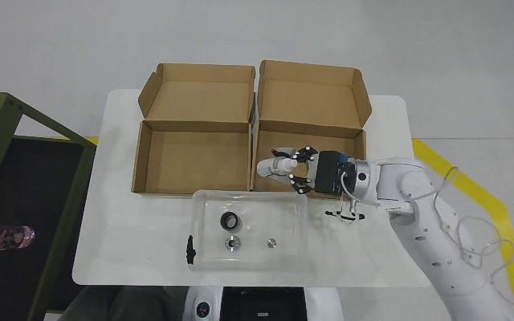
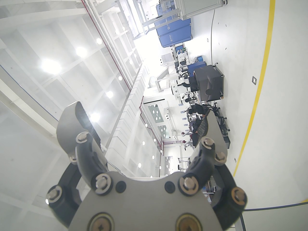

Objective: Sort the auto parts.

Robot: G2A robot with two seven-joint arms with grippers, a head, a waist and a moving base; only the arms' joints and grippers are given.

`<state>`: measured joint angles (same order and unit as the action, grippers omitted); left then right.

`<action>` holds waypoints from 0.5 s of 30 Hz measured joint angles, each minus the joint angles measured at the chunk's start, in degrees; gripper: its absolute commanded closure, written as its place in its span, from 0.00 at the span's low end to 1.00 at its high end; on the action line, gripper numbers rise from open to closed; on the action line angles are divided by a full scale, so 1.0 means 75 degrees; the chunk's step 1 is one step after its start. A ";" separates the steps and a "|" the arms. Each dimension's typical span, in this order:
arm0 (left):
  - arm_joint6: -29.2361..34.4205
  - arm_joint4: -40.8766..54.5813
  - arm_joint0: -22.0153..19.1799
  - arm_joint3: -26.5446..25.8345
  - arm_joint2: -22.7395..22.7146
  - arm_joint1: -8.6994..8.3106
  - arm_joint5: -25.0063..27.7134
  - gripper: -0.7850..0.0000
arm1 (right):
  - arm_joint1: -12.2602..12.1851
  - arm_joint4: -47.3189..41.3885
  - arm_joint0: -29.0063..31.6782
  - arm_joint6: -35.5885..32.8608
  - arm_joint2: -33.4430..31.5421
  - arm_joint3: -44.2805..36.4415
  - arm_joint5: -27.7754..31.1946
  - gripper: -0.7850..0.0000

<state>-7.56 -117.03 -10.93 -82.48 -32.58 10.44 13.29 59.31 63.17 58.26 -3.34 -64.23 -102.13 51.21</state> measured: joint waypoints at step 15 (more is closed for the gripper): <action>0.0000 0.0000 0.0000 0.0000 0.0000 0.0000 0.0000 0.00 | 0.0345 -0.0012 -0.1102 -0.0193 0.0960 0.1965 -0.0686 1.00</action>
<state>-7.56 -117.03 -10.93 -82.48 -32.58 10.44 13.29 61.89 63.08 49.99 -4.79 -57.03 -87.40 46.07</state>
